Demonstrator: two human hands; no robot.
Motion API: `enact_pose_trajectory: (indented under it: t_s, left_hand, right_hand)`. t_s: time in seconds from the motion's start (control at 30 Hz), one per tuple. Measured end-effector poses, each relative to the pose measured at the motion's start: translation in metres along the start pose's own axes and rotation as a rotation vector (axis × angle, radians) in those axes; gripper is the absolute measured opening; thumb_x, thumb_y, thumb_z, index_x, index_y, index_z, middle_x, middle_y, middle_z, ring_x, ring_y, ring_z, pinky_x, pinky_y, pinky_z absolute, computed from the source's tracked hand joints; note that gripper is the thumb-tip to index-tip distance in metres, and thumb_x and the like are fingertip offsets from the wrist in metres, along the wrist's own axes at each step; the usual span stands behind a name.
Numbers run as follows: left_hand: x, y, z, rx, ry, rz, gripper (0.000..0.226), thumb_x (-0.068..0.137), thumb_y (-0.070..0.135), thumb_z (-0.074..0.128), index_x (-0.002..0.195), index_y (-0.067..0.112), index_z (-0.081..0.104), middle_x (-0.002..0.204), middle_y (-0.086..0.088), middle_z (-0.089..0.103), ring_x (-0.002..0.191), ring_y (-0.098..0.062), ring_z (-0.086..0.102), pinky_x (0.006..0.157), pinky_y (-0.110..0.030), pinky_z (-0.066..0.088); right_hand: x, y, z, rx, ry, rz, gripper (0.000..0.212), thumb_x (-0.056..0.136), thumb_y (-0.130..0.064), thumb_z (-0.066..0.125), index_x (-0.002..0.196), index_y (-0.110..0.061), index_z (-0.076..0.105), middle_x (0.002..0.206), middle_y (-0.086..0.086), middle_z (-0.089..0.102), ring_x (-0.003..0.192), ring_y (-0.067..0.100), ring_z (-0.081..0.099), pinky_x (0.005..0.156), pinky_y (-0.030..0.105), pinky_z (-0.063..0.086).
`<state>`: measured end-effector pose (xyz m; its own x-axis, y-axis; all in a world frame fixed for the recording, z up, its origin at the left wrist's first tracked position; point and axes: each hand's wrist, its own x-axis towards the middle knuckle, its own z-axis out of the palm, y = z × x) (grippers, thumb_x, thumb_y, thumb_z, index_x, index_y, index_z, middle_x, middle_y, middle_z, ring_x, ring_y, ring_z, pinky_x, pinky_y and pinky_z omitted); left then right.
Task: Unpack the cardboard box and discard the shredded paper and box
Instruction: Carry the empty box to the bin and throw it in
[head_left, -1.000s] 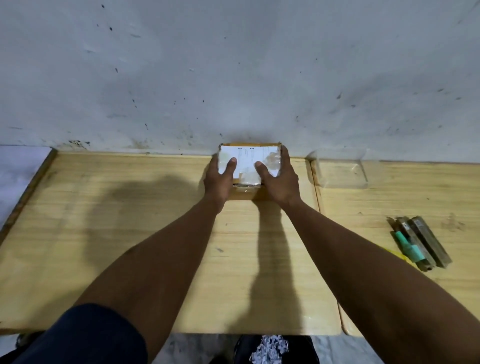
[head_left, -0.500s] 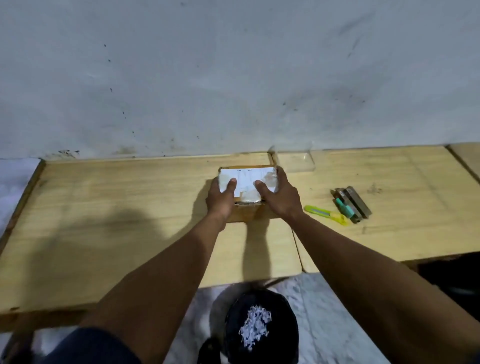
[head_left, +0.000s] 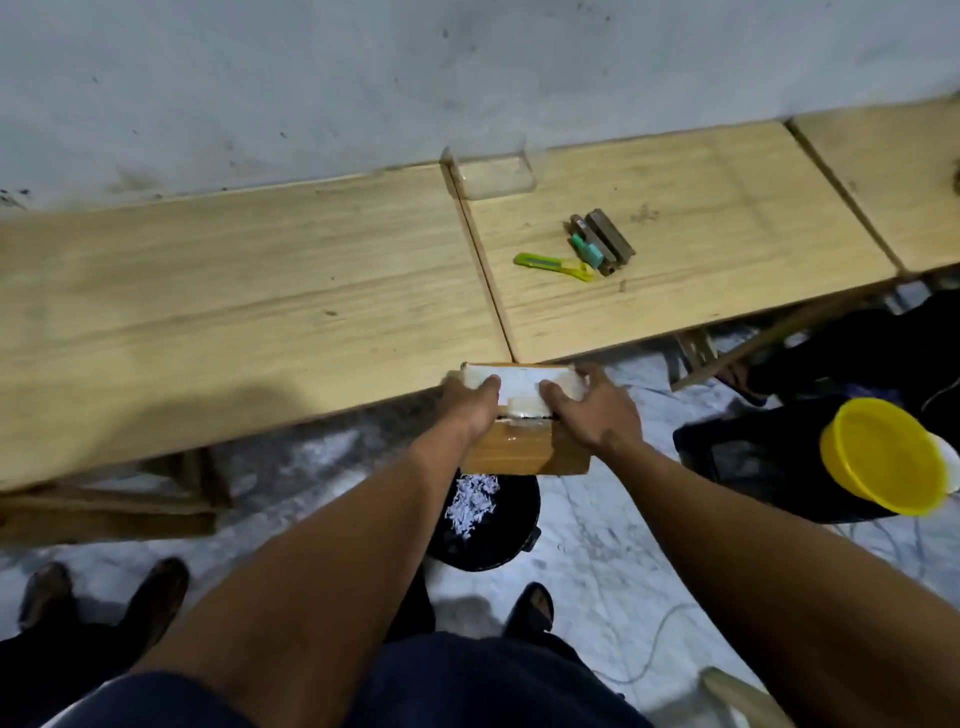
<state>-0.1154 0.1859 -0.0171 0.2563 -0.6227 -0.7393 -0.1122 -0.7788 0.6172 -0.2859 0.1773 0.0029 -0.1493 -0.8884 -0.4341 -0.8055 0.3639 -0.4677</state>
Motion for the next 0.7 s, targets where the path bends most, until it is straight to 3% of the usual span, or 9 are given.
enact_pose_trajectory:
  t_s: [0.13,0.23,0.3,0.4,0.5,0.6,0.67,0.7]
  left_hand:
    - [0.004,-0.056,0.016,0.012,0.021,-0.151,0.086,0.073,0.057,0.059,0.140,0.010,0.033,0.141,-0.015,0.050,0.121,-0.034,0.054,0.102,-0.044,0.044]
    - [0.017,-0.088,0.022,0.022,0.024,-0.174,0.061,0.080,0.046,0.062,0.131,0.016,0.049,0.128,-0.011,0.060,0.103,-0.030,0.061,0.094,-0.041,0.050]
    - [0.027,-0.104,0.025,0.015,0.027,-0.166,0.051,0.081,0.039,0.066,0.127,0.019,0.056,0.123,-0.008,0.063,0.103,-0.029,0.063,0.093,-0.043,0.053]
    - [0.043,-0.116,0.030,0.013,0.000,-0.186,0.039,0.090,0.026,0.066,0.126,0.015,0.057,0.118,-0.007,0.064,0.105,-0.030,0.063,0.091,-0.041,0.053]
    - [0.060,-0.120,0.033,-0.010,-0.085,-0.189,0.043,0.090,0.022,0.067,0.130,0.022,0.054,0.122,-0.006,0.064,0.106,-0.028,0.062,0.092,-0.041,0.052]
    - [0.073,-0.120,0.032,0.004,-0.103,-0.206,0.044,0.084,0.026,0.070,0.124,0.031,0.052,0.119,-0.003,0.062,0.101,-0.024,0.061,0.091,-0.037,0.052]
    - [0.073,-0.114,0.030,0.030,-0.111,-0.213,0.034,0.089,0.029,0.065,0.120,0.025,0.052,0.112,-0.002,0.062,0.096,-0.022,0.061,0.087,-0.034,0.052]
    - [0.075,-0.111,0.029,0.062,-0.126,-0.206,0.036,0.091,0.032,0.063,0.125,0.023,0.055,0.111,-0.001,0.064,0.095,-0.021,0.063,0.089,-0.035,0.053]
  right_hand:
    - [-0.002,0.038,0.038,0.126,-0.145,0.135,0.077,0.074,-0.068,0.065,0.131,-0.023,0.041,0.129,0.010,0.060,0.113,0.032,0.060,0.091,0.040,0.050]
    - [0.001,0.059,0.071,0.165,-0.216,0.176,0.079,0.073,-0.061,0.071,0.135,-0.021,0.042,0.132,0.009,0.060,0.116,0.032,0.059,0.095,0.040,0.050]
    - [0.005,0.072,0.092,0.192,-0.252,0.186,0.079,0.074,-0.055,0.075,0.138,-0.021,0.044,0.133,0.009,0.061,0.117,0.031,0.059,0.097,0.039,0.050]
    - [0.017,0.087,0.115,0.215,-0.281,0.207,0.079,0.076,-0.050,0.076,0.141,-0.020,0.044,0.133,0.010,0.061,0.120,0.031,0.058,0.100,0.038,0.048]
    - [0.036,0.097,0.132,0.201,-0.325,0.233,0.077,0.079,-0.046,0.076,0.144,-0.018,0.043,0.137,0.011,0.059,0.124,0.032,0.055,0.102,0.037,0.046]
    - [0.052,0.102,0.138,0.133,-0.458,0.293,0.092,0.080,-0.046,0.074,0.152,-0.015,0.027,0.146,0.012,0.050,0.129,0.034,0.050,0.101,0.036,0.045]
    - [0.057,0.099,0.133,0.123,-0.513,0.320,0.096,0.083,-0.043,0.071,0.155,-0.012,0.015,0.152,0.014,0.041,0.133,0.035,0.045,0.102,0.038,0.045]
    - [0.058,0.096,0.129,0.148,-0.506,0.310,0.091,0.085,-0.040,0.070,0.155,-0.013,0.018,0.152,0.014,0.040,0.134,0.035,0.044,0.102,0.037,0.044]
